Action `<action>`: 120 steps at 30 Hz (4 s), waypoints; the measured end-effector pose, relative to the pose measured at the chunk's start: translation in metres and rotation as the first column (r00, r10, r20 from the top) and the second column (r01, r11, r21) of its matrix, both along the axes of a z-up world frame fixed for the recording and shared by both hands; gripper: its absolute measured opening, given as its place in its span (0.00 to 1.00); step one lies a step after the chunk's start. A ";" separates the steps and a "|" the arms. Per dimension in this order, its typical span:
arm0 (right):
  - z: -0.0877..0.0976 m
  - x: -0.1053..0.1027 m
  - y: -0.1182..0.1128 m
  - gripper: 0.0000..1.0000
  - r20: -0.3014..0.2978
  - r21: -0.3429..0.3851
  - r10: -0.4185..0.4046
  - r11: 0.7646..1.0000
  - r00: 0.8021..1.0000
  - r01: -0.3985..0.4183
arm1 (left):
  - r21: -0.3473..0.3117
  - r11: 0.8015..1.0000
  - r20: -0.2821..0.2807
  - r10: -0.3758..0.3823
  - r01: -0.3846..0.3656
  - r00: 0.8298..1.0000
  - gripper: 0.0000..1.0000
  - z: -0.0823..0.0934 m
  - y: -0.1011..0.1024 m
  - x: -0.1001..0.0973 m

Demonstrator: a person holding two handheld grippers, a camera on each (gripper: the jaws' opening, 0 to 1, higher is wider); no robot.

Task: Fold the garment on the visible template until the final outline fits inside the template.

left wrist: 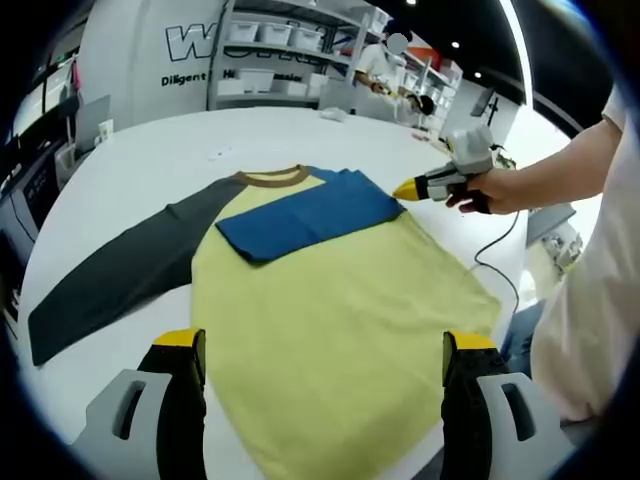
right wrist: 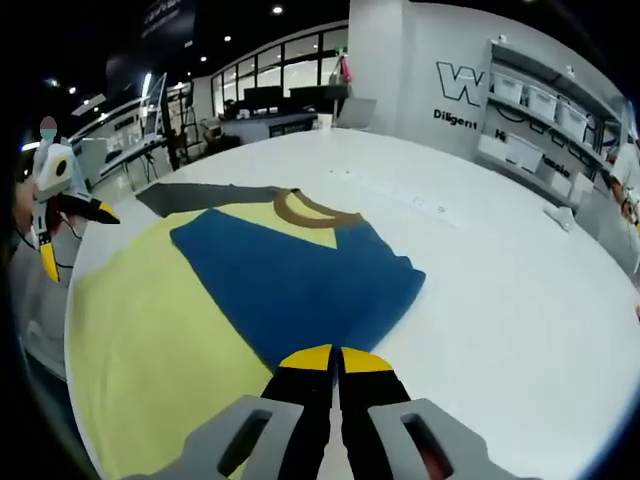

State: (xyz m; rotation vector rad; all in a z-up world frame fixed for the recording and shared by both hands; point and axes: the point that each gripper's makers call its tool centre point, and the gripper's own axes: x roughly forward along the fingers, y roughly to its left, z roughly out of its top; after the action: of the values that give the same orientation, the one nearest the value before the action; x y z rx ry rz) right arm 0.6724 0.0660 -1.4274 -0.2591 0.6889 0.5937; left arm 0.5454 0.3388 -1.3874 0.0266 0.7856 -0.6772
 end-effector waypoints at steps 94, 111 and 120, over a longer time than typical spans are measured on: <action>0.055 -0.058 -0.049 0.28 0.022 0.063 -0.059 0.996 0.998 0.058 | -0.069 0.509 -0.073 0.855 -0.858 0.513 0.46 -0.033 0.301 0.078; 0.055 -0.058 -0.050 0.27 0.020 0.044 -0.061 0.997 0.998 0.060 | -0.023 0.421 -0.083 0.903 -0.907 0.421 0.05 -0.038 0.326 0.077; 0.057 -0.057 -0.049 0.26 0.025 0.046 -0.061 0.997 0.998 0.060 | -0.106 0.413 -0.077 0.904 -0.905 0.422 0.02 -0.028 0.334 0.084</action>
State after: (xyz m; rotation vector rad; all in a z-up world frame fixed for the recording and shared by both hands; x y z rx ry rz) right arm 0.6152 0.0169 -1.3706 -0.2033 0.6546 0.5463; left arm 0.6297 0.6725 -1.4153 -0.5157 0.6298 0.3522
